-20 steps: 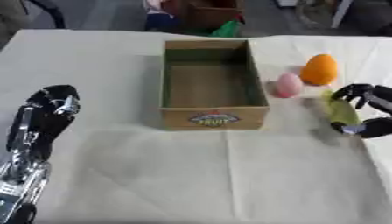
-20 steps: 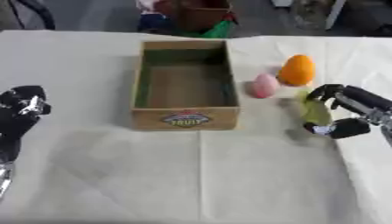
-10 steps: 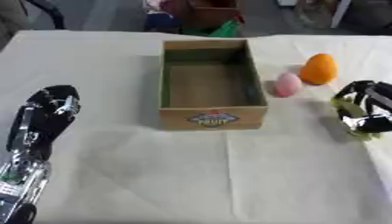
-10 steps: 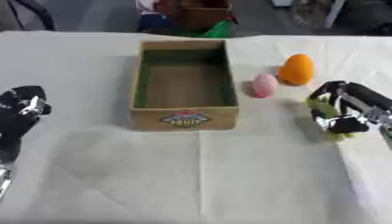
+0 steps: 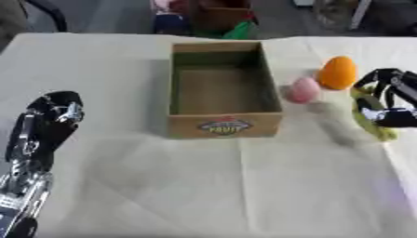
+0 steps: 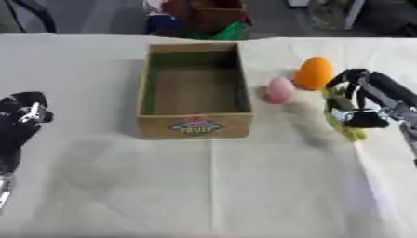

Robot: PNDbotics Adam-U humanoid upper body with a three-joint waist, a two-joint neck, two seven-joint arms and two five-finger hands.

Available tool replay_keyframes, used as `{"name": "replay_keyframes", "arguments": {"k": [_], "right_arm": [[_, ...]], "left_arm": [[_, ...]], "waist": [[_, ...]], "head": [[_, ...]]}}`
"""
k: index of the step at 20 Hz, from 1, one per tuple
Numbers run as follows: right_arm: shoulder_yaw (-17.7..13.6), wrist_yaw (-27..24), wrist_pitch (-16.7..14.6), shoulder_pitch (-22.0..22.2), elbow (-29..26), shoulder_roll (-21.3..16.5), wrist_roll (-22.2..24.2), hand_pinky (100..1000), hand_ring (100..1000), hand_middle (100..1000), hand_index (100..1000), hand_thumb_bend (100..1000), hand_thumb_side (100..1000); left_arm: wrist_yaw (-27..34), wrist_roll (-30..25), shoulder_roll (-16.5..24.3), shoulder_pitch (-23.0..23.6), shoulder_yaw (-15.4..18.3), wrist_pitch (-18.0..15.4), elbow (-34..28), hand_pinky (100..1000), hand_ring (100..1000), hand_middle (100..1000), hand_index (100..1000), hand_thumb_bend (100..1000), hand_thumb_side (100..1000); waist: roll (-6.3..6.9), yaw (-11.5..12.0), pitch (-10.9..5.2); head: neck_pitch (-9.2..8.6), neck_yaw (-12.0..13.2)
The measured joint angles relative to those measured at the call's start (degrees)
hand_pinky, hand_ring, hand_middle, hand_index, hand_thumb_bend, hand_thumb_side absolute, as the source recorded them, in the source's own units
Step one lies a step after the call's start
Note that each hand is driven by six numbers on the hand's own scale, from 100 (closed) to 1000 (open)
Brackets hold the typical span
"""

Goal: Pick up objects on the table and place them in the box.

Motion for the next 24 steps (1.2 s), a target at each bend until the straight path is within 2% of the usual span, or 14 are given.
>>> {"name": "replay_keyframes", "arguments": {"k": [11,19,24], "right_arm": [[0.4,-5.7,1.1,-2.0,-4.5,-0.1,1.8,296,484,714,762,100,216],[2.1,-8.9,0.3,-10.2,-5.3,0.2,3.4,289,477,717,759,100,213],[2.9,-8.1,-0.9,-16.1,-1.5,2.9,4.3,305,487,727,760,100,213]], "left_arm": [[0.2,0.0,0.0,0.0,0.0,0.0,0.0,635,534,502,667,170,255],[0.2,-0.4,0.0,-0.2,-0.3,0.0,0.0,635,535,502,668,170,254],[0.4,-0.9,-0.5,-1.6,-0.8,0.1,0.0,635,535,502,667,171,256]], "waist": [[-0.18,0.1,0.0],[-0.11,0.9,-0.04],[-0.16,3.1,0.65]], "head": [[0.0,-0.1],[-0.04,-0.9],[-0.61,-2.2]]}}
